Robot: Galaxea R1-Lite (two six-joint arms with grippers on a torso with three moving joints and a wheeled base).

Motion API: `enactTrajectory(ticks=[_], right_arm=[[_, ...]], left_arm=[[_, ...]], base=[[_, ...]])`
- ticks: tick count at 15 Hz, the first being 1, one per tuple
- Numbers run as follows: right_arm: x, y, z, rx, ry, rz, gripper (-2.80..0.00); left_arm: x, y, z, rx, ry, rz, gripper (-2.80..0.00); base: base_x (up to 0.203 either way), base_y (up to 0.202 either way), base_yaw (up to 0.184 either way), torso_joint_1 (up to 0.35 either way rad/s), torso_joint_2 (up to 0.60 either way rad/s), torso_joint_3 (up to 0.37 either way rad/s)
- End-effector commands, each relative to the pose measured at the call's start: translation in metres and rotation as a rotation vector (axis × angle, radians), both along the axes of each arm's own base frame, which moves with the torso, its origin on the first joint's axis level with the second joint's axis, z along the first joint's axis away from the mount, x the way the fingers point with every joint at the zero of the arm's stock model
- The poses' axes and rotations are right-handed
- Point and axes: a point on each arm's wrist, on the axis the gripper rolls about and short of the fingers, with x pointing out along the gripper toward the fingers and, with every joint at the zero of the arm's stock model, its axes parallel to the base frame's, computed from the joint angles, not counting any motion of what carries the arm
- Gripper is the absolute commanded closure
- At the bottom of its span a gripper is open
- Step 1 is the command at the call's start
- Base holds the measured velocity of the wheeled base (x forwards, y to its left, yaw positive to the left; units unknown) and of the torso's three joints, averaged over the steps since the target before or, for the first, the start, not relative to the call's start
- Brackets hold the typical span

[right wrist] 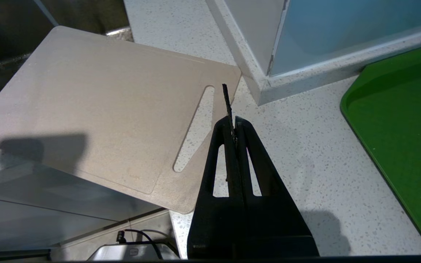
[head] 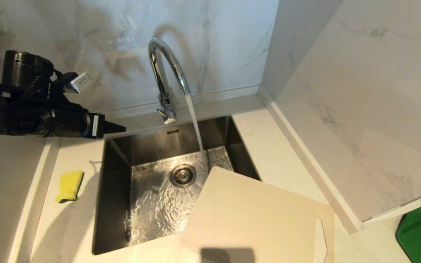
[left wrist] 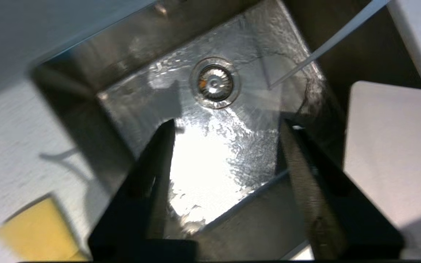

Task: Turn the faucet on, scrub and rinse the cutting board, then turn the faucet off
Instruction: Turn off the tap

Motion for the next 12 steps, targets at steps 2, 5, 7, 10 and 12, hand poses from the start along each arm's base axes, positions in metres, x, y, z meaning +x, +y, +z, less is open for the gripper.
enactTrajectory(ticks=[2,5,7,10,12], right_arm=[[0.0,0.0,0.0,0.0,-0.001,0.0,0.0],[0.0,0.0,0.0,0.0,-0.001,0.0,0.0],[0.0,0.0,0.0,0.0,-0.001,0.001,0.0],[0.0,0.0,0.0,0.0,-0.001,0.0,0.0],[0.0,0.0,0.0,0.0,-0.001,-0.001,0.0]], left_arm=[[0.028,-0.027,-0.009,-0.032,0.017,-0.04,0.0],[0.047,-0.045,-0.021,-0.093,0.06,-0.033,0.0],[0.055,-0.05,-0.027,-0.118,0.079,-0.022,0.0],[0.074,-0.061,-0.035,-0.128,0.076,-0.028,0.0],[0.084,-0.067,-0.032,-0.151,0.055,-0.028,0.0]], base=[[0.0,0.0,0.0,0.0,0.0,0.0],[0.0,0.0,0.0,0.0,0.0,0.0],[0.0,0.0,0.0,0.0,0.0,0.0],[0.0,0.0,0.0,0.0,0.0,0.0],[0.0,0.0,0.0,0.0,0.0,0.0]])
